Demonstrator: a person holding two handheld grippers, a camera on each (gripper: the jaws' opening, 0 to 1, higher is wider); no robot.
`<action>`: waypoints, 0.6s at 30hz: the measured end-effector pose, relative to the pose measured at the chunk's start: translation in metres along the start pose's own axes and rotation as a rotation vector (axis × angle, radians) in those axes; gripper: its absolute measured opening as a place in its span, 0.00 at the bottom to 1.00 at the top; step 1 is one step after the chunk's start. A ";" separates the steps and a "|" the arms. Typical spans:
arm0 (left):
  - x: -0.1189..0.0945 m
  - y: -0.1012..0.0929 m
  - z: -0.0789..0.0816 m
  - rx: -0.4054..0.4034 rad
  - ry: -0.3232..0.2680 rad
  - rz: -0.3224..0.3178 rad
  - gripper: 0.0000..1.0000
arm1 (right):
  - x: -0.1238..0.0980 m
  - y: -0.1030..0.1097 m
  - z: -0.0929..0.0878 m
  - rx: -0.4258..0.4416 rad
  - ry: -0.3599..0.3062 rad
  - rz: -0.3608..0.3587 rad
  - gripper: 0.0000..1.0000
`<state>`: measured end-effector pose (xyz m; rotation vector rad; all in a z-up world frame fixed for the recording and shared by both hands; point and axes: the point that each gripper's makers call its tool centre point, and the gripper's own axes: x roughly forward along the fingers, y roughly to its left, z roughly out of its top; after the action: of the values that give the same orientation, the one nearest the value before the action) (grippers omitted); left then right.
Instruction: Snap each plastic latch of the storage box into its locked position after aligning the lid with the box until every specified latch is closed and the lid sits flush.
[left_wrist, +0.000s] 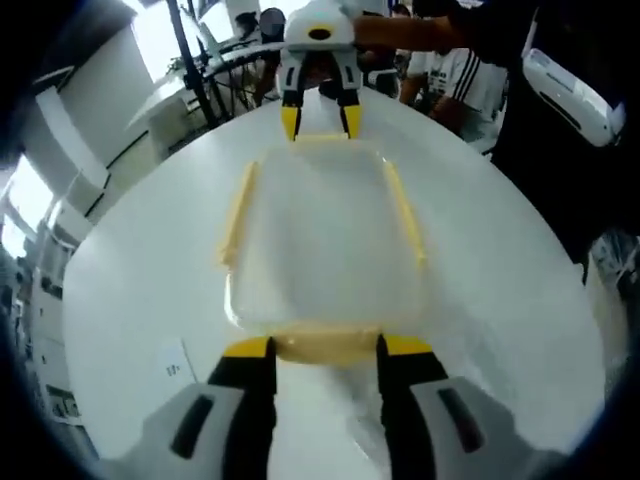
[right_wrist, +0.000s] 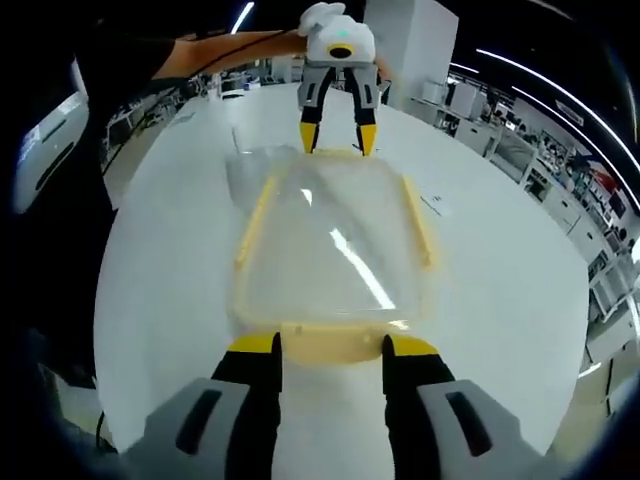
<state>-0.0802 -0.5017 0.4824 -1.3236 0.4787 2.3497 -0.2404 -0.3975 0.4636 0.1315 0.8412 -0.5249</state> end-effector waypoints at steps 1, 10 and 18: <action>-0.004 -0.002 0.000 -0.007 0.003 0.004 0.38 | -0.001 0.002 0.005 -0.016 0.004 0.000 0.39; -0.049 -0.044 -0.031 -0.076 0.065 0.069 0.39 | 0.014 0.021 0.058 -0.124 0.033 0.048 0.40; -0.079 -0.088 -0.072 -0.167 0.091 0.106 0.39 | 0.044 0.045 0.101 -0.208 0.034 0.111 0.40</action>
<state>0.0533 -0.4740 0.5059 -1.5211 0.3954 2.4700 -0.1252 -0.4072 0.4944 -0.0034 0.9109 -0.3296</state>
